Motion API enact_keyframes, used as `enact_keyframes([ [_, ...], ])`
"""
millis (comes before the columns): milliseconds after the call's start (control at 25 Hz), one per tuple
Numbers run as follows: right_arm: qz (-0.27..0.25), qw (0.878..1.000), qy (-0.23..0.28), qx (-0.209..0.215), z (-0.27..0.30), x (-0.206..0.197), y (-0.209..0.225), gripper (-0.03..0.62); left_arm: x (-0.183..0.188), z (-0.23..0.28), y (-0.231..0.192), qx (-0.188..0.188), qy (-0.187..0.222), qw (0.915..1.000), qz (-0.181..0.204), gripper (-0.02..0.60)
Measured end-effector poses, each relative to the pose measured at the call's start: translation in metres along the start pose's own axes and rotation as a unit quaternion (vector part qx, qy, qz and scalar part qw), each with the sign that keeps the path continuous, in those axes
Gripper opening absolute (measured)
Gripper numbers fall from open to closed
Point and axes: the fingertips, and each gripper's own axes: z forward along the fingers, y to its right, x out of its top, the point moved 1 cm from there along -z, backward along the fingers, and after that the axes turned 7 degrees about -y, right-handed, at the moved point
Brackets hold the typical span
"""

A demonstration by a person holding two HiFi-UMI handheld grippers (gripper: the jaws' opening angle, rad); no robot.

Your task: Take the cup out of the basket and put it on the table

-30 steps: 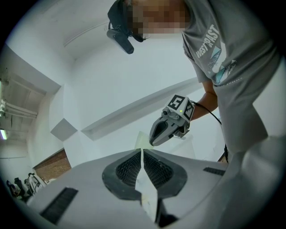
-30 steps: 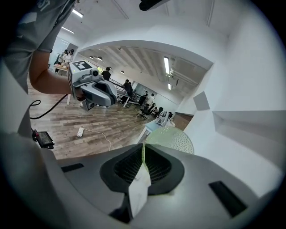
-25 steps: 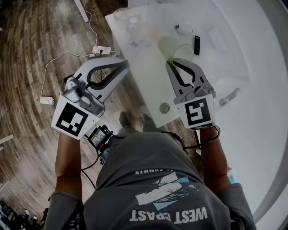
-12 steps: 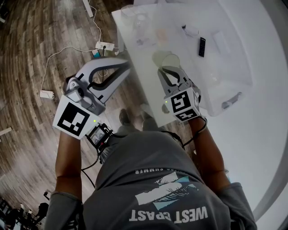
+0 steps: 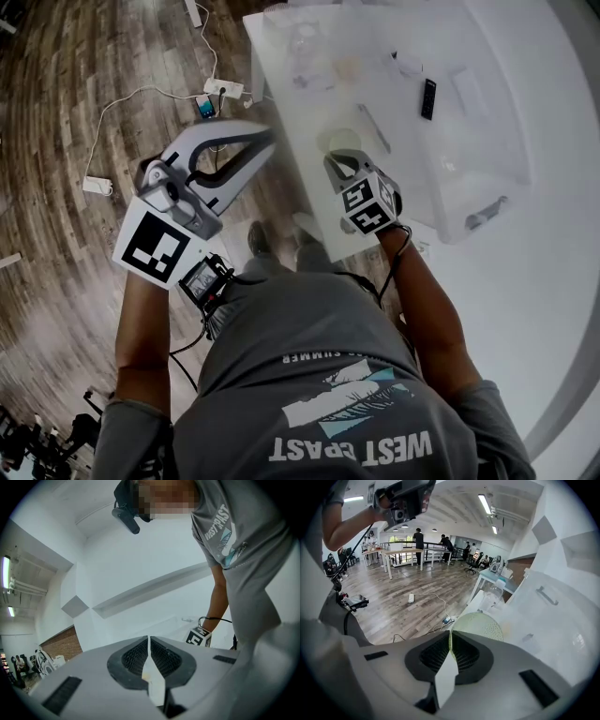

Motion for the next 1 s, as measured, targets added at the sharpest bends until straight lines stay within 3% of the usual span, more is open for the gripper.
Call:
enact_keyframes([
  [720,0.012,0.991,-0.112,0.071,0.054,-0.048,-0.024,0.031,-0.010,-0.021,0.014,0.015,-0.006,0.9998,-0.011,0.011],
  [1000,0.011,0.989,-0.130,0.070,0.059,-0.050,-0.016,0.031,-0.011,-0.023,0.018,0.015,-0.008,0.9998,-0.011,0.011],
])
